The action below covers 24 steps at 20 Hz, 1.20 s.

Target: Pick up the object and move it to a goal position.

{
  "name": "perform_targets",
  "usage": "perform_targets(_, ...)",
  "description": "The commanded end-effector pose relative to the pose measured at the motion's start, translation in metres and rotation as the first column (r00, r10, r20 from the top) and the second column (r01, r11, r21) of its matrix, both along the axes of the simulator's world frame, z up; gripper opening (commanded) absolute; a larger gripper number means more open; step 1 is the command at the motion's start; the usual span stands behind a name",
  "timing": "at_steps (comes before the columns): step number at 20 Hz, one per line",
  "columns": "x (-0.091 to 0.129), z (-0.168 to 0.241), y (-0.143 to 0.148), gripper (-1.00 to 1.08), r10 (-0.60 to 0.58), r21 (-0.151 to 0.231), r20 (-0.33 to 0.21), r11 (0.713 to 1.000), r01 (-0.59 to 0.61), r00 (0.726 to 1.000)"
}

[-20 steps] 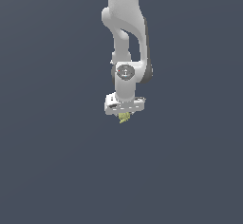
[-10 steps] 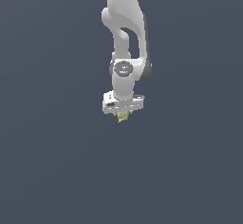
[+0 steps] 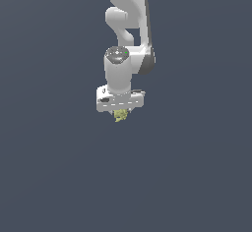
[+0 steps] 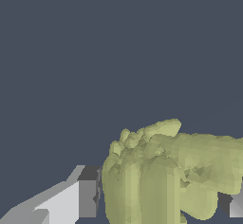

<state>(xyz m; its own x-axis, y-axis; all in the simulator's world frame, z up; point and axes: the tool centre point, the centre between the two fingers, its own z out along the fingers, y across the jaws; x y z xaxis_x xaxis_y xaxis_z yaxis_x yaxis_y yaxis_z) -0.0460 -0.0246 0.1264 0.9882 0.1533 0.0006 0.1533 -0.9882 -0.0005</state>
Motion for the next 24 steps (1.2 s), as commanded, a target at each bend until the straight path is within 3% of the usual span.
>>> perform_targets(1,0.005,0.024,-0.011,-1.00,0.000,0.001,0.000,1.000,0.000,1.000)
perform_targets(12,0.031,0.123,-0.057,-1.00,0.000,0.001,0.000,1.000,0.000,1.000)
perform_targets(24,0.045,0.163,-0.077,-1.00,0.000,0.000,0.000,1.000,0.000,1.000)
